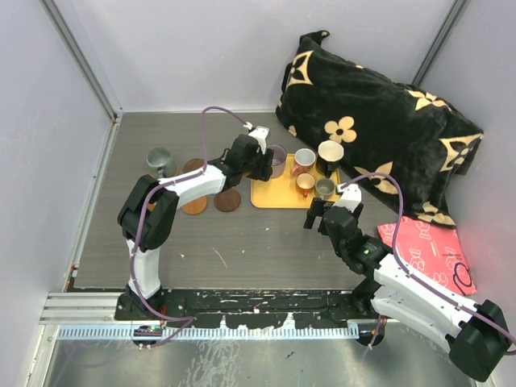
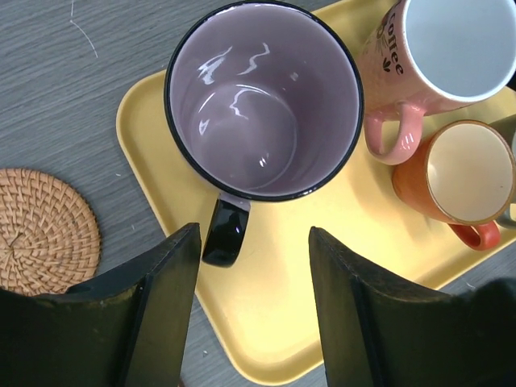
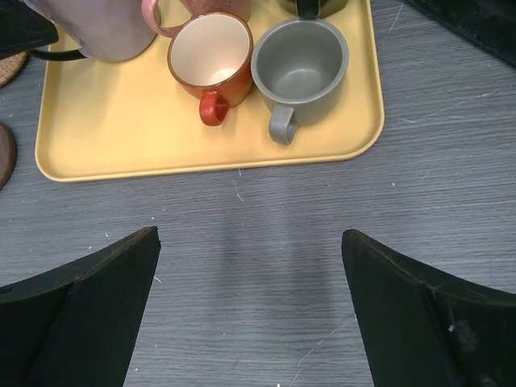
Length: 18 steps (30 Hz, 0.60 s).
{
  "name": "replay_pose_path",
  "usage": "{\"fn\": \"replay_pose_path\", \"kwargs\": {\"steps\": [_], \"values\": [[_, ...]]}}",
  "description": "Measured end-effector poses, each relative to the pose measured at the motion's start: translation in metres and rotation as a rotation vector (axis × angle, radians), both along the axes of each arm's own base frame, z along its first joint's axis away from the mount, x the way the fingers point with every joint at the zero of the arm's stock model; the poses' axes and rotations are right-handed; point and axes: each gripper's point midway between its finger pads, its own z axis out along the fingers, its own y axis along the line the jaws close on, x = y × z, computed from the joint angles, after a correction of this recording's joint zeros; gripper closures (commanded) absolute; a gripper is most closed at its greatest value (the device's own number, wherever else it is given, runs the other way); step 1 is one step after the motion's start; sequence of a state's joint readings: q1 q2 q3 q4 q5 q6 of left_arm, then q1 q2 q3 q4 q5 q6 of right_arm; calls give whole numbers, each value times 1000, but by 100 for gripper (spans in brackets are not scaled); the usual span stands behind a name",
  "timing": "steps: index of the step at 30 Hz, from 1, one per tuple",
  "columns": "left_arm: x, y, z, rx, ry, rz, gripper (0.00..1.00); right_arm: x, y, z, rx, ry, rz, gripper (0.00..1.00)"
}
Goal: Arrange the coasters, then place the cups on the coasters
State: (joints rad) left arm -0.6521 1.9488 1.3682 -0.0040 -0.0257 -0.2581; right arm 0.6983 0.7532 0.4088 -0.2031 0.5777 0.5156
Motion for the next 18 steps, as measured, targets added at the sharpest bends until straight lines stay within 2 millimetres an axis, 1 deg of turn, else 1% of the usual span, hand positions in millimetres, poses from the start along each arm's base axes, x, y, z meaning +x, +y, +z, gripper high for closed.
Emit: {"fn": "replay_pose_path", "kwargs": {"steps": [3, 8, 10, 12, 18], "values": [[3, -3, -3, 15, -3, -13, 44, 0, 0, 0, 0, 0, 0, 0], [11, -7, 0, 28, -24, -30, 46, 0, 0, 0, 0, 0, -1, 0], [15, -10, 1, 32, -34, -36, 50, 0, 0, 0, -1, 1, -1, 0], [18, -12, -1, 37, -37, -40, 51, 0, 0, -2, -5, 5, -3, 0], [19, -12, -15, 61, -15, -44, 50, 0, -1, -5, -13, 15, -5, 0]]}}
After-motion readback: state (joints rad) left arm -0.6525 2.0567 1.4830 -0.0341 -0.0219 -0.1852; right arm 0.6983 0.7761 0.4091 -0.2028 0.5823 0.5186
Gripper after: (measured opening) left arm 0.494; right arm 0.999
